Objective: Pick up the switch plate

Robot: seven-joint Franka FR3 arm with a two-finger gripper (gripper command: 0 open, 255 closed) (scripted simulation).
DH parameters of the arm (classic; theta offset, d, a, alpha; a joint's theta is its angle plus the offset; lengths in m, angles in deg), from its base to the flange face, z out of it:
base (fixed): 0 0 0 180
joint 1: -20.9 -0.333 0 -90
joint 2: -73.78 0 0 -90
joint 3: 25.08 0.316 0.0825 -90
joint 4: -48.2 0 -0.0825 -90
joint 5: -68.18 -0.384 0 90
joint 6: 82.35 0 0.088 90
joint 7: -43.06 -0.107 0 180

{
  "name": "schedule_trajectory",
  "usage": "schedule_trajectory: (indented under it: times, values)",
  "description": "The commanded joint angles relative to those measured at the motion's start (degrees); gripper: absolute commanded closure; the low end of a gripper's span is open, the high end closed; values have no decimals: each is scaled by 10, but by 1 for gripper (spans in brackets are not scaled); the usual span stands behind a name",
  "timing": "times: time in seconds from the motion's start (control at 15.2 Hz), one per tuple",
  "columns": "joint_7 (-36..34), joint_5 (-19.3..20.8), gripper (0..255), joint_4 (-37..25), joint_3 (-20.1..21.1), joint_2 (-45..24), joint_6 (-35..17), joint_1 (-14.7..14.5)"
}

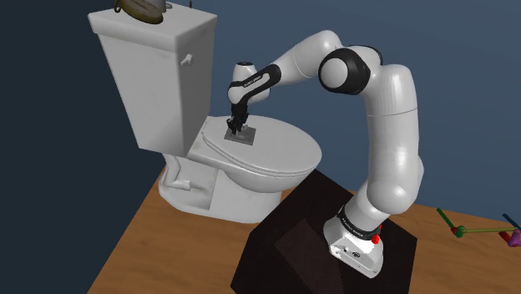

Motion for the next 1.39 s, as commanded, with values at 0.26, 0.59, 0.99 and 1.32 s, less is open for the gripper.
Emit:
schedule_trajectory:
  times: [0.26,0.59,0.99,1.32]
  values:
    - [0,0,255,0,0,-1,-1,0]
    - [0,1,255,0,0,10,10,-1]
    - [0,2,255,-2,-2,40,42,-2]
    - [0,4,255,-8,-3,63,71,-3]
